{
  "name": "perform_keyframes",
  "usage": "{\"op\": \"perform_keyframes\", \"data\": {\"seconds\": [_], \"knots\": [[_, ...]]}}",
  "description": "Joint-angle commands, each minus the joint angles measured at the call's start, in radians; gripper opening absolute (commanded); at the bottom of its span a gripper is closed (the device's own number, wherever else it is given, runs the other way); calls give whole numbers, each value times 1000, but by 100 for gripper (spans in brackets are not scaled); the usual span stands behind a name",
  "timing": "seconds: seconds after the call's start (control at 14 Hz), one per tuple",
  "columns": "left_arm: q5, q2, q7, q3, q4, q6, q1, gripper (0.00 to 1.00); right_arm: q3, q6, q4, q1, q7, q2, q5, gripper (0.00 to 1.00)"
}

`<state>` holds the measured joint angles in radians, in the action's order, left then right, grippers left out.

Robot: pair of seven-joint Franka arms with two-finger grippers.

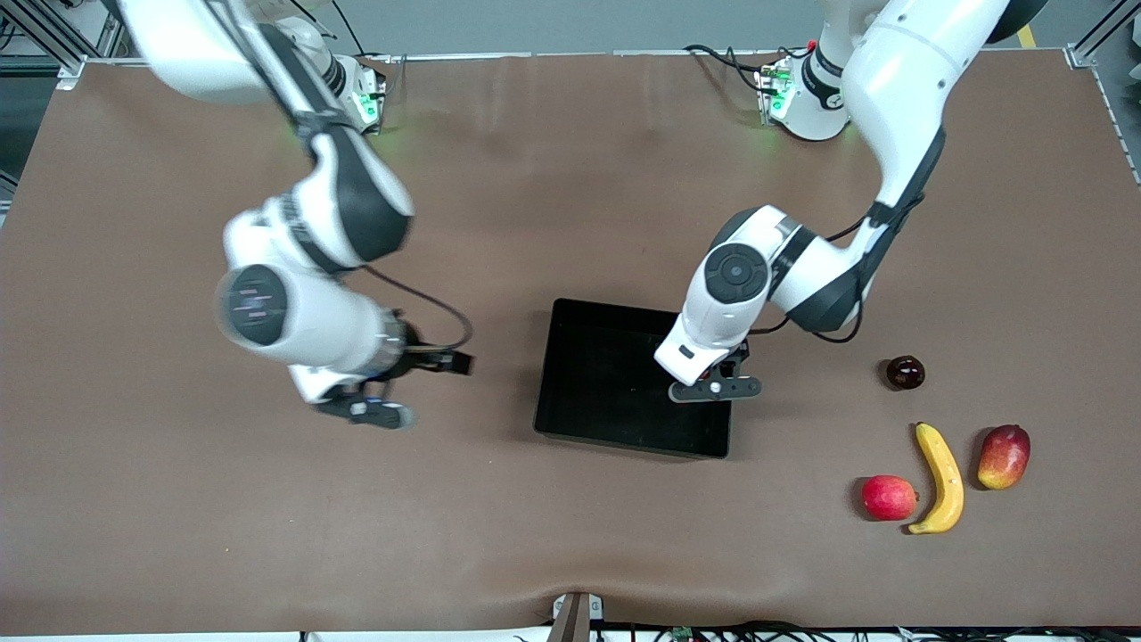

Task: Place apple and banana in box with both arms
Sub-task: 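Lower the apple into the tray with the left gripper while the right gripper withdraws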

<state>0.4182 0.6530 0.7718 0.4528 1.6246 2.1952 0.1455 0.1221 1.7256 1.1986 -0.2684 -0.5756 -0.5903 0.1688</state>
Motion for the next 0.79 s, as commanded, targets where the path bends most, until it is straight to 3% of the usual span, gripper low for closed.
{"op": "perform_keyframes", "data": {"seconds": [0.0,0.21,0.29,0.36,0.57,0.71], "knots": [[60,52,24,0,-19,3,11,0,17,-127,-103,98,42,-10,-29,100],[56,83,53,-2,-14,3,32,0,13,-207,-113,224,135,99,-26,100],[60,88,67,-2,-14,3,32,33,13,-248,-111,256,138,145,-29,100],[63,86,69,-2,-15,3,32,99,16,-294,-108,283,141,189,-34,100],[64,54,66,-3,-25,-12,31,100,14,-392,-103,347,233,286,-67,100],[64,-11,61,-5,-26,-29,10,100,19,-428,-94,348,259,340,-176,100]]}}
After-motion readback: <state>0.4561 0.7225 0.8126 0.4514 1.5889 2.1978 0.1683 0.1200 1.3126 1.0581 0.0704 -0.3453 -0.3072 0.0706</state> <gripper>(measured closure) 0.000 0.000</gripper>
